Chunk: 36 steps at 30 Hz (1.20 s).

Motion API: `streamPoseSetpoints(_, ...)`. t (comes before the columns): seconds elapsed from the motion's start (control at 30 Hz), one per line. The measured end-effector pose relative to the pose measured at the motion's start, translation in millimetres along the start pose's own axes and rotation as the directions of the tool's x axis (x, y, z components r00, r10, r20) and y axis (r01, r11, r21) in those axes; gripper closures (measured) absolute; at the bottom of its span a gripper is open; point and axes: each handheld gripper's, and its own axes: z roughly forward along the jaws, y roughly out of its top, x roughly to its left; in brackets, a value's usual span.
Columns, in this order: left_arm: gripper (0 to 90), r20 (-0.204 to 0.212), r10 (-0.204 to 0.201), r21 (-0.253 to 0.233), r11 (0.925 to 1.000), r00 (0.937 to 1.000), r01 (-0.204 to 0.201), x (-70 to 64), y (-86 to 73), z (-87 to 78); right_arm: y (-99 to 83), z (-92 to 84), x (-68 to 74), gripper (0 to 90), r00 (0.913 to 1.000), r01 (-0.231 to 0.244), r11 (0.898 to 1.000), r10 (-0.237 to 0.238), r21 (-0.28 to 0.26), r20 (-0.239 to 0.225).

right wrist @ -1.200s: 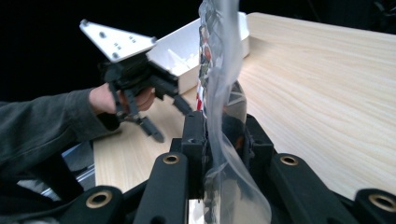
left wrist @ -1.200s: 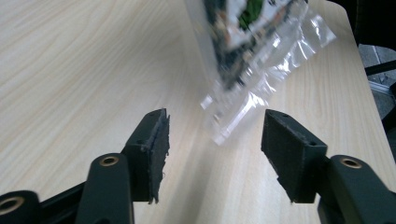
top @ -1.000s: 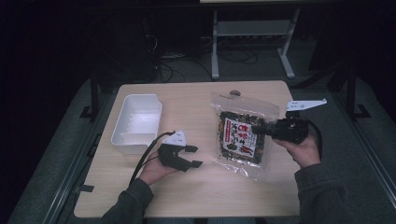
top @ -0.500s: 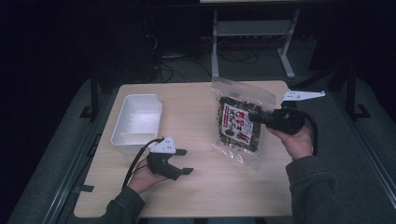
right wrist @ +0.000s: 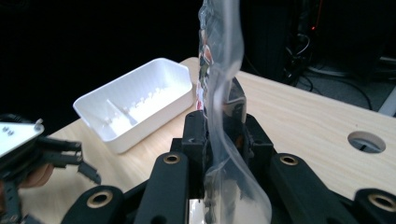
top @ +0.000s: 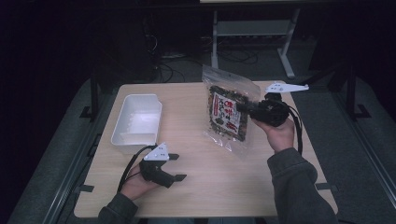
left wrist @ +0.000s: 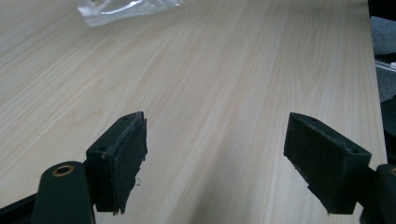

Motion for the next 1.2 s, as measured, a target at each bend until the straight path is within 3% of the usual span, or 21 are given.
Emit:
streamPoseSetpoints(0.13, 20.3, -0.011, -0.004, -0.009, 1.0, 0.9999, 0.004, -1.1, -4.0, -5.0, 3.3, 7.3, 4.5, 75.2, 0.9993, -0.005, 1.0, 0.005, -0.014, 0.038)
streamPoseSetpoints(0.4, 19.6, -0.025, 0.001, 0.003, 1.0, 0.9997, -0.001, -4.5, -11.1, -11.2, 12.8, 23.5, 16.3, 75.2, 0.9978, 0.009, 1.0, -0.007, -0.028, 0.066)
streamPoseSetpoints(1.2, 19.6, -0.056, -0.005, 0.0, 1.0, 0.9984, 0.005, -4.1, -24.4, -29.1, 35.8, 60.4, 43.2, 75.2, 0.9968, 0.032, 0.997, -0.026, -0.07, 0.075)
